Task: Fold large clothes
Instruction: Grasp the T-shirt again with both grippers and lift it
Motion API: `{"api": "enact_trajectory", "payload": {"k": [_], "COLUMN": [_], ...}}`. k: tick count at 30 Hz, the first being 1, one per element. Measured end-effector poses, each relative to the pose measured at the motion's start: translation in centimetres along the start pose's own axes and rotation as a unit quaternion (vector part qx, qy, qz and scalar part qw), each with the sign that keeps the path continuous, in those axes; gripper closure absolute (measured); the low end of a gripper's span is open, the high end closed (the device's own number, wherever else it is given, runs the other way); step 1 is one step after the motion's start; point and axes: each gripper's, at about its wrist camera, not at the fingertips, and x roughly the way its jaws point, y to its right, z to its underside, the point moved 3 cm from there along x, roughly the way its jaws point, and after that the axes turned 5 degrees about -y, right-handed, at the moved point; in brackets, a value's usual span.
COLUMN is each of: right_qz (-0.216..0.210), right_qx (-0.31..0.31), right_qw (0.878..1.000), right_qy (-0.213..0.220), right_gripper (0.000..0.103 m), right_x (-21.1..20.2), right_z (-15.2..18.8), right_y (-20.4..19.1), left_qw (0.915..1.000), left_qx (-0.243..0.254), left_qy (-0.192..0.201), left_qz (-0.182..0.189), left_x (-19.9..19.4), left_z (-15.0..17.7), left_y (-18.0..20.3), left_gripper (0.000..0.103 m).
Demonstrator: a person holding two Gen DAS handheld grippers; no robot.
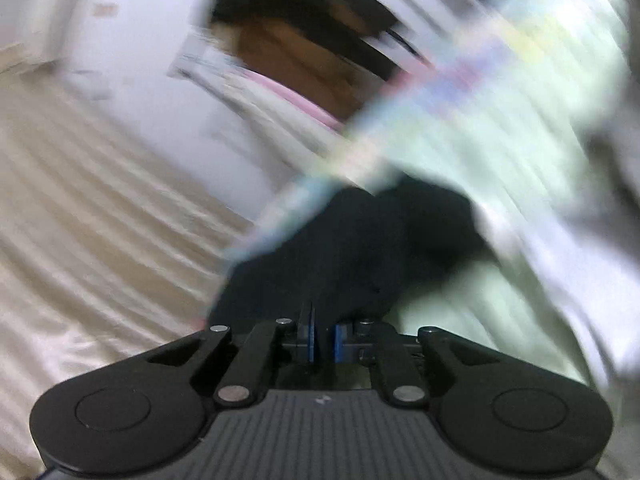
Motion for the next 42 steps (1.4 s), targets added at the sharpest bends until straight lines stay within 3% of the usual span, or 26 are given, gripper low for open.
{"api": "enact_trajectory", "payload": {"k": [1,3,4,8,12,15,17,18,19,20,21,22,24,25,27,31,34,35,39,40,42], "right_qz": [-0.005,-0.001,0.008,0.060,0.049,0.059,0.061,0.061,0.063,0.070,0.077,0.083,0.078,0.069,0.056,0.014,-0.028,-0.059,-0.079,-0.076,-0.042], "right_qx": [-0.025,-0.051,-0.032,0.014,0.078,0.069,0.077,0.081,0.086,0.091,0.096,0.101,0.109,0.107,0.099,0.048,0.009,-0.017,-0.005,0.015,0.063], "right_qw": [1.000,0.999,0.999,0.995,0.991,0.991,0.990,0.990,0.989,0.988,0.987,0.986,0.985,0.985,0.986,0.993,0.996,0.995,0.989,0.986,0.975], "right_qy": [0.000,-0.018,-0.032,-0.079,-0.102,-0.097,-0.098,-0.098,-0.099,-0.101,-0.103,-0.105,-0.110,-0.117,-0.118,-0.103,-0.083,-0.076,-0.126,-0.150,-0.209], "right_gripper": [0.094,0.093,0.093,0.093,0.091,0.088,0.078,0.073,0.062,0.052,0.048,0.046,0.062,0.093,0.093,0.093,0.093,0.094,0.094,0.093,0.093], "right_x": [-1.0,-2.4,-2.2,0.6,1.5,1.5,1.6,1.7,1.9,2.7,3.4,4.1,5.7,6.1,6.5,5.3,2.6,0.0,-4.8,-5.3,-6.0], "right_z": [-0.7,-1.7,-1.6,0.9,3.2,3.1,2.9,2.8,2.7,2.5,2.3,2.3,2.9,3.0,2.5,-1.8,-4.6,-5.9,-4.1,-2.7,2.0], "right_y": [-1.4,-3.1,-2.8,0.6,2.6,2.1,2.2,2.2,2.3,2.4,2.4,2.6,3.7,3.9,3.5,-0.9,-4.7,-7.0,-7.2,-6.2,-2.7], "left_qw": [0.9999,0.9974,0.9947,0.9991,0.9992,0.9986,0.9982,0.9979,0.9980,0.9980,0.9981,0.9988,0.9996,0.9998,0.9996,0.9974,0.9940,0.9926,0.9933,0.9936,0.9979], "left_qx": [-0.003,0.029,0.045,0.011,-0.010,-0.026,-0.022,-0.023,-0.016,-0.009,-0.005,0.000,0.010,0.015,0.024,0.044,0.058,0.063,0.057,0.055,0.020], "left_qy": [0.016,0.040,0.051,0.007,-0.026,-0.045,-0.055,-0.061,-0.060,-0.060,-0.058,-0.047,-0.024,-0.012,0.011,0.057,0.092,0.103,0.100,0.099,0.057], "left_qz": [0.000,-0.052,-0.077,-0.039,-0.030,-0.011,-0.008,-0.007,-0.011,-0.015,-0.018,-0.016,-0.012,-0.010,-0.005,0.003,0.010,0.012,0.000,-0.004,-0.025], "left_x": [-0.8,-2.0,-2.6,-1.6,-0.2,0.7,1.1,1.4,1.6,1.8,1.8,1.0,-0.8,-1.7,-3.4,-7.0,-9.6,-10.5,-15.3,-16.5,-16.2], "left_z": [-0.5,-1.0,-1.3,-1.5,-1.2,-0.9,-0.3,-0.2,0.1,0.3,0.3,-0.2,-1.3,-1.8,-2.9,-5.0,-6.6,-7.1,-4.8,-4.2,-1.4], "left_y": [0.1,0.6,0.9,-0.2,-1.6,-2.3,-2.2,-2.1,-1.8,-1.5,-1.4,-1.0,-0.2,0.3,1.1,2.8,4.0,4.4,2.4,1.9,-1.7], "left_gripper": [0.093,0.093,0.093,0.093,0.092,0.082,0.067,0.055,0.051,0.052,0.061,0.085,0.098,0.099,0.100,0.100,0.100,0.100,0.100,0.100,0.100]}}
